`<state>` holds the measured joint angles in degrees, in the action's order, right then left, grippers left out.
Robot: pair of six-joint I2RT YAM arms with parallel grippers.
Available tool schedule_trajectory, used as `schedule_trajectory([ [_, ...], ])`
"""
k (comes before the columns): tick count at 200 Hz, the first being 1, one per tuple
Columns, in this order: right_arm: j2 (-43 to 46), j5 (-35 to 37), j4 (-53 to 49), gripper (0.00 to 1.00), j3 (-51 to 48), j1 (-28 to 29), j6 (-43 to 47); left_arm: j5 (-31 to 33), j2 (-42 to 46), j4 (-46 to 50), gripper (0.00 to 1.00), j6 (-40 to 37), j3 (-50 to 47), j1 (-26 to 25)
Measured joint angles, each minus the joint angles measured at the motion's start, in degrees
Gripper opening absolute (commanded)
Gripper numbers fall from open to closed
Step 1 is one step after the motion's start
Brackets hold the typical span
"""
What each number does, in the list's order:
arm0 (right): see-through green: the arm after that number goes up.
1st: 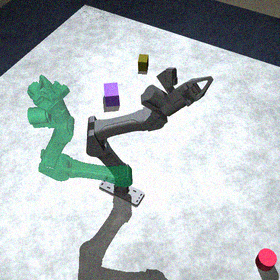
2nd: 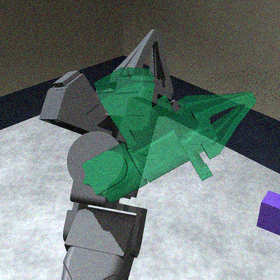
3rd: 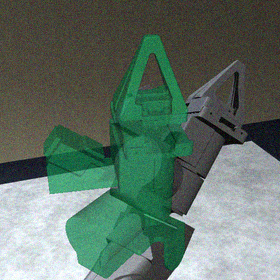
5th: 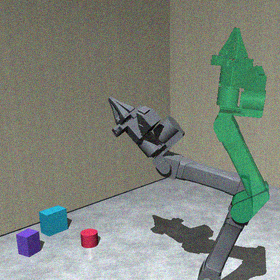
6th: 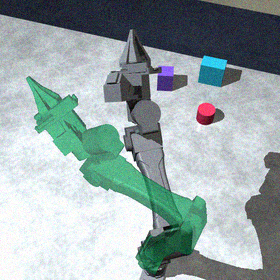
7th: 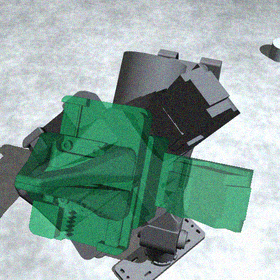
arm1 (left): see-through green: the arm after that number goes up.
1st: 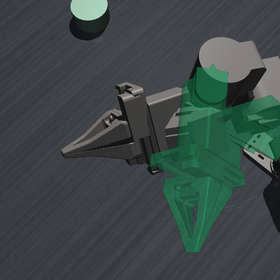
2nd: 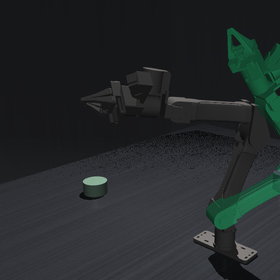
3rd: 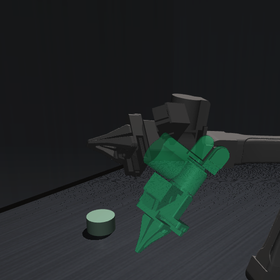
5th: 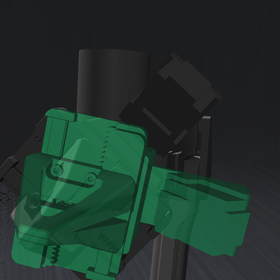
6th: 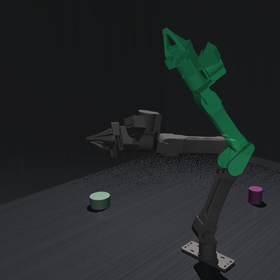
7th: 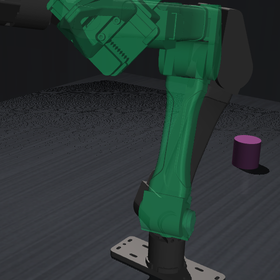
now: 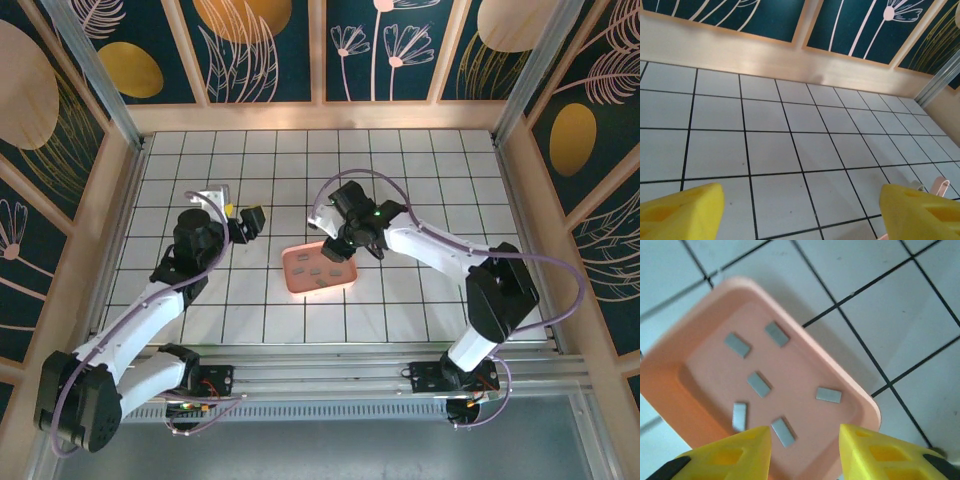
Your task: Load the staples into the stapler
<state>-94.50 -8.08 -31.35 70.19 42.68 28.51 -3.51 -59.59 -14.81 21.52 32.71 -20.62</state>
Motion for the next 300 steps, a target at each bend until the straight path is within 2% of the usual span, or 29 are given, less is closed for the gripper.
schedule_trajectory([
  [50, -9.29, -3.80, 0.09, 0.41, 1.16, 0.07, 14.75, 0.55, 1.81, 0.57, 0.80, -0.24, -3.82, 0.00],
  [98, -10.80, -4.42, 2.51, 0.42, 0.68, 0.28, 21.64, 2.36, 5.49, 0.52, 0.80, -0.24, -9.22, 0.00],
  [201, -13.16, -7.26, 5.49, 0.43, 0.13, 1.49, 27.41, 2.54, 2.54, -0.02, 0.80, -0.28, -9.31, 0.00],
  [244, -15.89, -8.17, 5.51, 0.48, 0.15, 1.90, 28.30, 2.54, 2.54, -0.02, 0.80, -0.39, -9.31, 0.00],
  [300, -16.61, -8.09, 6.16, 0.44, 0.55, 1.90, 28.17, 2.56, 2.43, -0.02, 0.80, -0.42, -9.31, 0.00],
])
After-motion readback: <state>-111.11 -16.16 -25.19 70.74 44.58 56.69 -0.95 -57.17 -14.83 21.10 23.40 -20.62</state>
